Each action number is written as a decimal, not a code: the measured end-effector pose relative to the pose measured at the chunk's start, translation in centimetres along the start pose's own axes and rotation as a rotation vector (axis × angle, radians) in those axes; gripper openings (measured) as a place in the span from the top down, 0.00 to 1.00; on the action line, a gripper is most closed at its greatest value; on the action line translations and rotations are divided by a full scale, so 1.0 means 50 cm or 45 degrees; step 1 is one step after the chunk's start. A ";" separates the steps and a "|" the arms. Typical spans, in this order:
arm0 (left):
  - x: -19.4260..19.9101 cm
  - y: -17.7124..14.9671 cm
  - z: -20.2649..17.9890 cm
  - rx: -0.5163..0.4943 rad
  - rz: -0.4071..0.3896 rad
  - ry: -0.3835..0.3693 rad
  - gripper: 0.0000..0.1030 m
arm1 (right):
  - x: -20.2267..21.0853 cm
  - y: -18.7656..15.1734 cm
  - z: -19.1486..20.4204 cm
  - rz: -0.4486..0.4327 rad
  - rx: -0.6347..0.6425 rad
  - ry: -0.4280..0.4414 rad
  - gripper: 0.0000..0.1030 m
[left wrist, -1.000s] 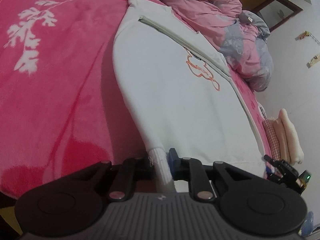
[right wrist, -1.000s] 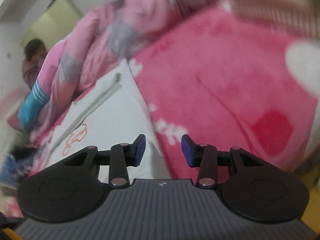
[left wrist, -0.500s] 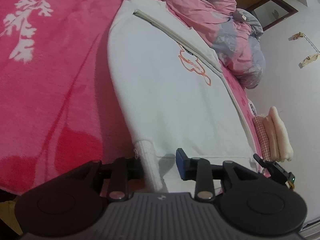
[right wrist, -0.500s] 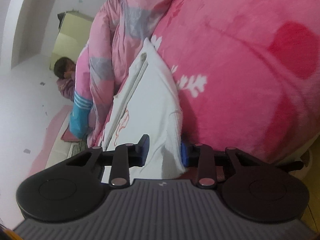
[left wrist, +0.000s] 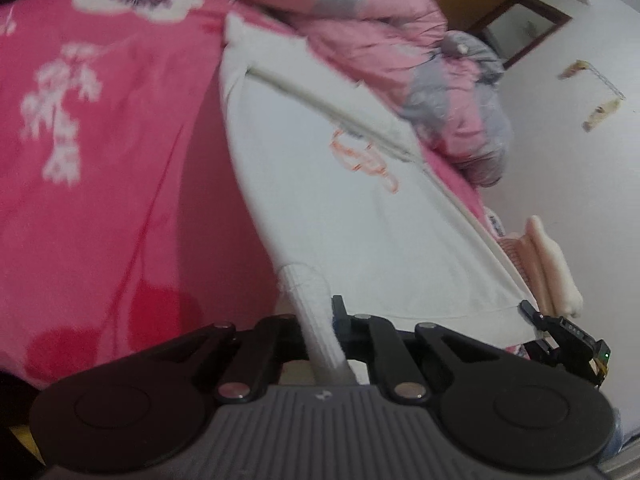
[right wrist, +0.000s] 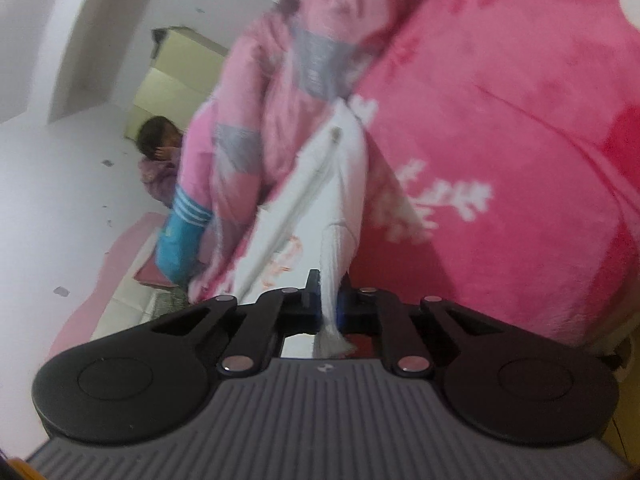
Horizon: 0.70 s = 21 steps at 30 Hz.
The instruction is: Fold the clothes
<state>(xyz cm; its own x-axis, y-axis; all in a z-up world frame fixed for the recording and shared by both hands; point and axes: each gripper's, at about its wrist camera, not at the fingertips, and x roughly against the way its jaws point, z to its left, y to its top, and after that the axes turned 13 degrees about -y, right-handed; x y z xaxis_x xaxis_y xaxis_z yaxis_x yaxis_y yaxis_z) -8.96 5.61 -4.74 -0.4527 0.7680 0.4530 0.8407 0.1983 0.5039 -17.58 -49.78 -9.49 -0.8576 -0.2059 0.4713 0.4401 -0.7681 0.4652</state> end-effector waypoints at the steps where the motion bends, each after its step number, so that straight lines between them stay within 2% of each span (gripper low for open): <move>1: 0.013 0.005 -0.008 -0.017 -0.012 -0.007 0.95 | 0.009 -0.002 0.009 -0.013 0.009 0.018 0.96; 5: 0.061 0.012 -0.032 -0.059 -0.037 -0.049 0.95 | 0.041 -0.015 0.035 -0.047 0.022 0.090 0.96; 11: 0.129 -0.018 -0.049 -0.076 -0.005 -0.090 0.95 | 0.103 -0.049 0.054 -0.076 0.018 0.150 0.96; 21: 0.256 -0.100 -0.074 -0.012 0.025 -0.097 0.95 | 0.269 -0.179 0.084 -0.076 -0.005 0.130 0.96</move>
<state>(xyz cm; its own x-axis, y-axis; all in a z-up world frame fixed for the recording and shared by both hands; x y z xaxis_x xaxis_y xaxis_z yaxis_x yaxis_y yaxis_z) -20.05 12.20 1.25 -0.4120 0.8159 0.4057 0.8461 0.1773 0.5028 -31.95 -43.12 -4.18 -0.9051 -0.2202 0.3638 0.3863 -0.7833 0.4870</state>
